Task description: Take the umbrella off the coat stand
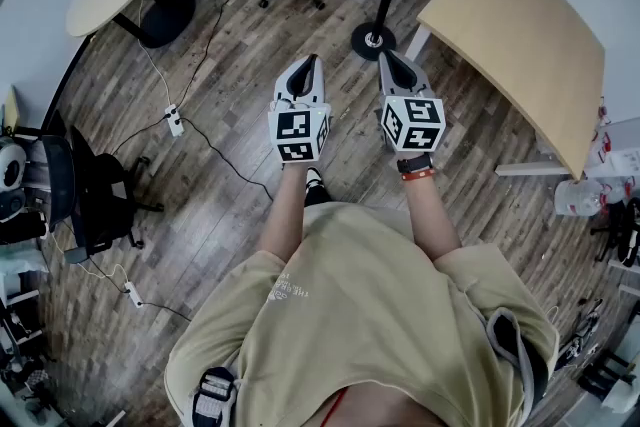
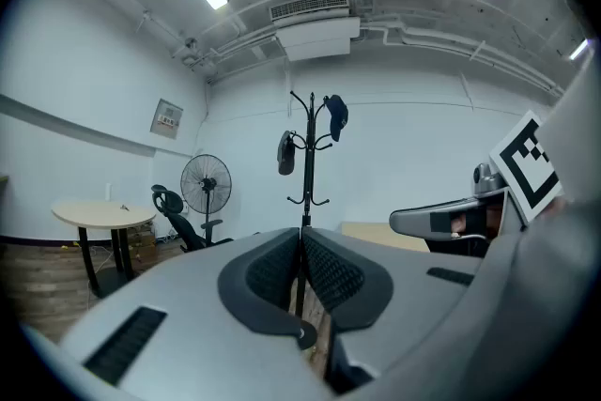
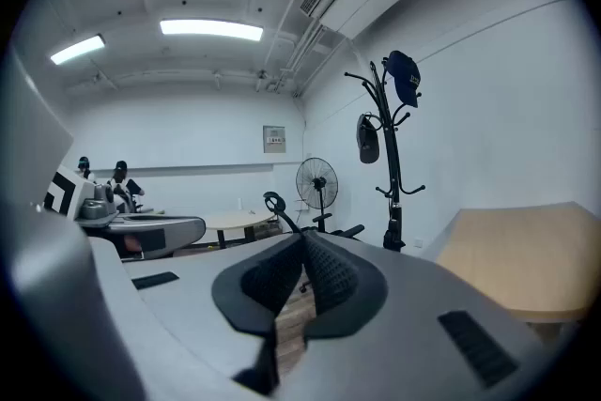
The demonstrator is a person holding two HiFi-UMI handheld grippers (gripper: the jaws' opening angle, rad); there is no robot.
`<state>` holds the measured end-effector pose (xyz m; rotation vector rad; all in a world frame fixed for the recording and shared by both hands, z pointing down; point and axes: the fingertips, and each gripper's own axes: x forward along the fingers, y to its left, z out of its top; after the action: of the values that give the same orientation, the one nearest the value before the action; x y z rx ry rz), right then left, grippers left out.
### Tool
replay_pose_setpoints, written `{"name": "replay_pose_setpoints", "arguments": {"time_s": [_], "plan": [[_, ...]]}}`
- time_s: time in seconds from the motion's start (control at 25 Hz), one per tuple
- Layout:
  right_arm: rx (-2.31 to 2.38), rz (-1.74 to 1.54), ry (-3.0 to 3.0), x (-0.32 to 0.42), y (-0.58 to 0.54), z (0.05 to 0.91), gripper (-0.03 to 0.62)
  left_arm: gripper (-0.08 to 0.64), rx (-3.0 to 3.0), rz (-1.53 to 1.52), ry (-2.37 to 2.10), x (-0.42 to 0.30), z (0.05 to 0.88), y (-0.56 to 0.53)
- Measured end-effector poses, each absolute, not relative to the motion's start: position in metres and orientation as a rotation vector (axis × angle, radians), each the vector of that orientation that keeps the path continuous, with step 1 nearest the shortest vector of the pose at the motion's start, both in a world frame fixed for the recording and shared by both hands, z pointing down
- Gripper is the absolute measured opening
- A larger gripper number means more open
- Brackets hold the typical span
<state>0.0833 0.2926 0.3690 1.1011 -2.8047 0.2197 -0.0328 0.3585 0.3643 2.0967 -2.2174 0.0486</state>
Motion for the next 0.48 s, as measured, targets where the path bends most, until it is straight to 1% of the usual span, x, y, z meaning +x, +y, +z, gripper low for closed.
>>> {"name": "replay_pose_setpoints", "arguments": {"time_s": [0.48], "plan": [[1.118, 0.243, -2.796, 0.016, 0.266, 0.373, 0.023, 0.025, 2.116, 0.042, -2.203, -0.101, 0.364, 0.33]]}}
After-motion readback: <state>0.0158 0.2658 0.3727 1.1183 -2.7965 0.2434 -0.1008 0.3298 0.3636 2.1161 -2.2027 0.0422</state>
